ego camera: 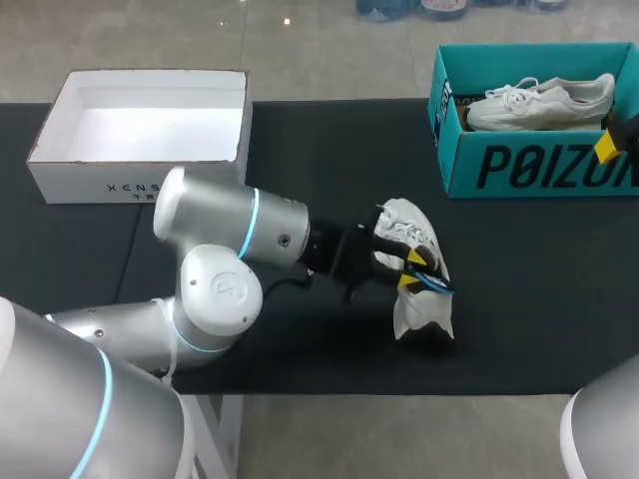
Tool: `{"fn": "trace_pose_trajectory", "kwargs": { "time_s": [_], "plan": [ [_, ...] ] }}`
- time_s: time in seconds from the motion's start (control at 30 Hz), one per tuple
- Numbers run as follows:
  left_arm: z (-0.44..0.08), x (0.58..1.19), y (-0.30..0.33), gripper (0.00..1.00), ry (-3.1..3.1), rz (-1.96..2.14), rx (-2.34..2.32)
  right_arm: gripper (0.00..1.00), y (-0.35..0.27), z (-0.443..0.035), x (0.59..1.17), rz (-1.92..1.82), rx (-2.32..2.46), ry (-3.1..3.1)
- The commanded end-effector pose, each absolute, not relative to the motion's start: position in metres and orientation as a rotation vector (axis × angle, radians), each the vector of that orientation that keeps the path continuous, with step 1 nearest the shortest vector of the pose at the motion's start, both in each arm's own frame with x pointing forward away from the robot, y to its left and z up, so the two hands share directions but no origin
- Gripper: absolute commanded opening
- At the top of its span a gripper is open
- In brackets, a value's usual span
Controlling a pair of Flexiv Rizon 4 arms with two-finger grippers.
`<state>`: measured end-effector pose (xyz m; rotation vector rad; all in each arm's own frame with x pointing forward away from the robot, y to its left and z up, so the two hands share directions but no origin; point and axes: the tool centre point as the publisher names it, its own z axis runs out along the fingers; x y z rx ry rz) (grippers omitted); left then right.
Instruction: Take the shoe out of the shoebox, open the shoe tongue, remove and reinsert the insole, then place the shoe into the shoebox
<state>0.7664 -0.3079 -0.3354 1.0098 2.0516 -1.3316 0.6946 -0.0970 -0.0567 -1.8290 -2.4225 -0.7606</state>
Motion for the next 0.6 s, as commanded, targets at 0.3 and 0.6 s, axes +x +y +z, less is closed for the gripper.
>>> {"fn": "trace_pose_trajectory", "kwargs": {
  "time_s": [0.3,0.6],
  "plan": [
    [-0.341,0.764,-0.311,0.08,2.062,-1.346,1.018,1.0,-0.096,-0.056,0.697,-0.752,-1.829,-2.421],
    [-0.344,0.782,-0.312,0.0,2.07,-1.32,1.094,1.0,-0.096,-0.056,0.697,-0.752,-1.829,-2.421]
  ]
}}
